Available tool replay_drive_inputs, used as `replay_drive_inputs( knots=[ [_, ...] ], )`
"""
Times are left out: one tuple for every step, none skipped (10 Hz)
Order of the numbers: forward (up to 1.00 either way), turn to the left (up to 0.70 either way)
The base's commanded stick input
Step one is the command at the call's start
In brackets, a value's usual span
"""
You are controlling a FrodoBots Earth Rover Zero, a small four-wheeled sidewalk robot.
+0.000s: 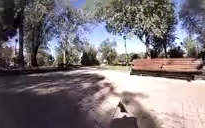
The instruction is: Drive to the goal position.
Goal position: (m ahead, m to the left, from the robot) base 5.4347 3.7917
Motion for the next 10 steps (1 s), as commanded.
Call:
replay_drive_inputs(
  knots=[
    [1.0,0.42],
    [1.0,0.42],
    [1.0,0.42],
    [1.0,0.42],
    [1.0,0.27],
    [1.0,0.02],
    [1.0,0.02],
    [1.0,0.02],
    [1.0,0.02],
    [1.0,0.02]
  ],
)
